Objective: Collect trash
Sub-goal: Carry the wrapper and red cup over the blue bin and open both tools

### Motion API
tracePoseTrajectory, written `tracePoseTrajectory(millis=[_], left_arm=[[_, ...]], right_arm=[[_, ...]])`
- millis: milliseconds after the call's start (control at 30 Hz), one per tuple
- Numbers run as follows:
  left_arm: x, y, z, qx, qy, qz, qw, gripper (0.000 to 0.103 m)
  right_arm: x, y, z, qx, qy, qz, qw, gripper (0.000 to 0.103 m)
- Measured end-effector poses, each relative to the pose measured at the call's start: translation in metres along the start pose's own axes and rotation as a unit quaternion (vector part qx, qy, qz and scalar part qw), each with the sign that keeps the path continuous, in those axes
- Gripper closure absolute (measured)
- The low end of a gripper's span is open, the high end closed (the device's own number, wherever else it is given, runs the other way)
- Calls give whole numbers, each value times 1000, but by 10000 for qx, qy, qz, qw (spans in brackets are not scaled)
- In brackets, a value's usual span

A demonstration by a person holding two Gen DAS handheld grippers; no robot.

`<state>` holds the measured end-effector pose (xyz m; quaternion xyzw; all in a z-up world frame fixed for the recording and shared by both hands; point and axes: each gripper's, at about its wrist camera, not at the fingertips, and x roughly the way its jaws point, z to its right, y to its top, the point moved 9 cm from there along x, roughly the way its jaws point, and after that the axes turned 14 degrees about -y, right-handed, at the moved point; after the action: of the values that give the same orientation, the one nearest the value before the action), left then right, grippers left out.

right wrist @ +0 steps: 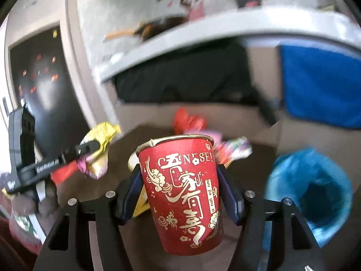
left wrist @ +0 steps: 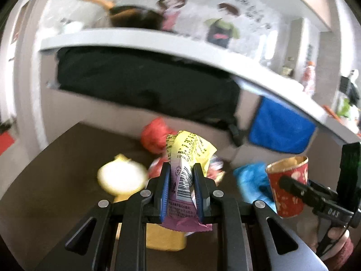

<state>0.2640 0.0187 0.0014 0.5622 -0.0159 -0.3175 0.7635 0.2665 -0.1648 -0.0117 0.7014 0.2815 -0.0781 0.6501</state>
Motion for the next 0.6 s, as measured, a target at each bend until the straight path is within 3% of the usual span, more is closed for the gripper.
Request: tracePoseTrajectory(millis=[167,300,500,600], left_arm=[[37,17,63,300,-414,78,9987,82],[85,14,105,480,-808,-184,9954,82],[163,-9,149,716,-1161,-730,9880,82],[190,-20,163,774,-1264,-879,9850,82]], right_arm=[[-39,31,60,322,-663,547,9958,42],[-57,41,117,534,-1156,813,9885,42],[-47,30,195,1019,-1644,799,9778,42],[-30,20,219,1245,-1674,647,9758,42]])
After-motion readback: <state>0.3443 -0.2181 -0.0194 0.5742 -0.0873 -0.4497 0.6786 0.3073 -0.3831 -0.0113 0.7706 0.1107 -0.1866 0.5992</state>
